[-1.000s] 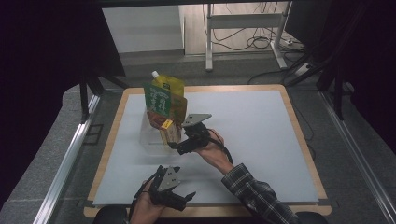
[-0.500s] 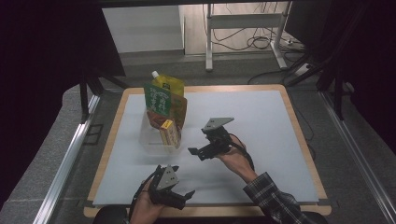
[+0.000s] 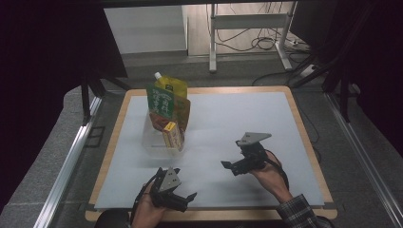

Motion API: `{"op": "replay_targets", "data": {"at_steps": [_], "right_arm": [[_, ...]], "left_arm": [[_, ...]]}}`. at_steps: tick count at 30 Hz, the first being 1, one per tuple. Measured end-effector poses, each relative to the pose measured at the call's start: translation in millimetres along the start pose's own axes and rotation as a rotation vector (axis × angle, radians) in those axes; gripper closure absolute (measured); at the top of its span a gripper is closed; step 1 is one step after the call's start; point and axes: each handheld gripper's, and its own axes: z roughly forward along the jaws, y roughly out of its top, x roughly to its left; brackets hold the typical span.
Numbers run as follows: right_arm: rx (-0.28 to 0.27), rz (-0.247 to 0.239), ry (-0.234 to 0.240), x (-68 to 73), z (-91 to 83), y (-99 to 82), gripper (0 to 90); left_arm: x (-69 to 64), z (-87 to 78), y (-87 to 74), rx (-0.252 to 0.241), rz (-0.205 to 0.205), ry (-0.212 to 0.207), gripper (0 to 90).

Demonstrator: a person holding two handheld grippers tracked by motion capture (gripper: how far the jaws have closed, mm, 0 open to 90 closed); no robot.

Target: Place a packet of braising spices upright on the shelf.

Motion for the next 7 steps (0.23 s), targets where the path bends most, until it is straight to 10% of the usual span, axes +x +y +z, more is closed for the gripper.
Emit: {"op": "replay_targets", "data": {"at_steps": [7], "right_arm": [[0.051, 0.037, -0.039, -12.1, -14.5, -35.5, 2.9]], "left_arm": [[-0.4, 2.2, 0.1, 0.011, 0.001, 0.0, 1.9]]}}
